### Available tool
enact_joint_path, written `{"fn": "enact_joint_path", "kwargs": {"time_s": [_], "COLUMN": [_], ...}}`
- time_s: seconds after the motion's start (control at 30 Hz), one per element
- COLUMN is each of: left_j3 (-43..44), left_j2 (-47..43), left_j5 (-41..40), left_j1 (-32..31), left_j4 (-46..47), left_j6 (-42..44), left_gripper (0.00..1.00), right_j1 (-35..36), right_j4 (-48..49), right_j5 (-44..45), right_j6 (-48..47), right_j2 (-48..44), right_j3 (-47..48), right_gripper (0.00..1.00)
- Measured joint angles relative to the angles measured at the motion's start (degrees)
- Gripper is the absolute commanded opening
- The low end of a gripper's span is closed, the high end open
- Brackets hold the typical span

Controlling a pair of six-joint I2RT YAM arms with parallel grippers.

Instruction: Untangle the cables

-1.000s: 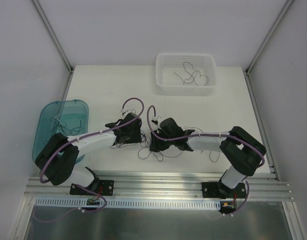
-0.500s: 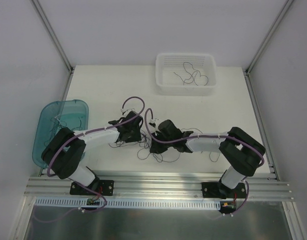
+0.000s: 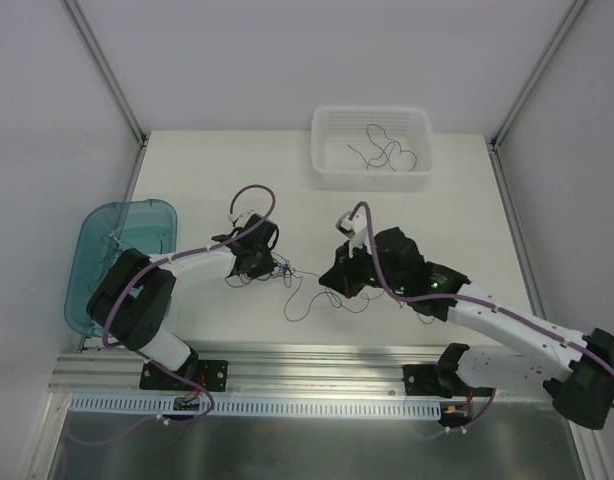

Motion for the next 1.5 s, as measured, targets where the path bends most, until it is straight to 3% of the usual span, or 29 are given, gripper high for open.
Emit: {"fn": "enact_joint_path", "kwargs": {"time_s": [0.23,0.4,0.6,0.87,1.17,1.37,1.47,1.5], "left_j3": [-0.24,-0.31,-1.62,-3.02,-3.02,-3.8,-5.16,-5.51], "left_j2": [-0.5,-0.52,-1.75,-3.74,-4.31,-7.04,-10.54,-11.67], "left_j5": [-0.22,-0.52,-0.55,-1.97,-3.1,-2.95,-1.4,-0.9], "left_j1": [1.4,2.49,4.11,8.13,10.16,10.38,10.23,10.16], "left_j4": [-0.26,-0.31,-0.24,-1.66,-3.26,-5.31,-6.27,-6.38], "left_j6": [0.2,0.28,0.55,1.88,2.75,4.63,5.62,5.99], "left_gripper": [0.0,0.0,0.0,0.0,0.0,0.0,0.0,0.0], "right_j1": [-5.46,-6.99,-7.45,-7.48,-7.43,-7.43,-7.43,-7.43], "right_j4": [-15.52,-21.51,-28.94,-34.29,-34.93,-35.19,-35.5,-35.26], "right_j5": [2.82,5.14,14.99,26.12,31.61,31.61,29.29,27.58], "right_j6": [-5.29,-8.39,-11.02,-13.44,-16.09,-13.51,-11.08,-10.03], "right_j2": [-14.25,-21.14,-28.92,-34.1,-36.15,-34.21,-29.07,-26.73], "right_j3": [9.68,16.57,17.66,24.02,34.51,25.4,18.6,15.89], "right_gripper": [0.01,0.01,0.01,0.01,0.01,0.01,0.24,0.4]}}
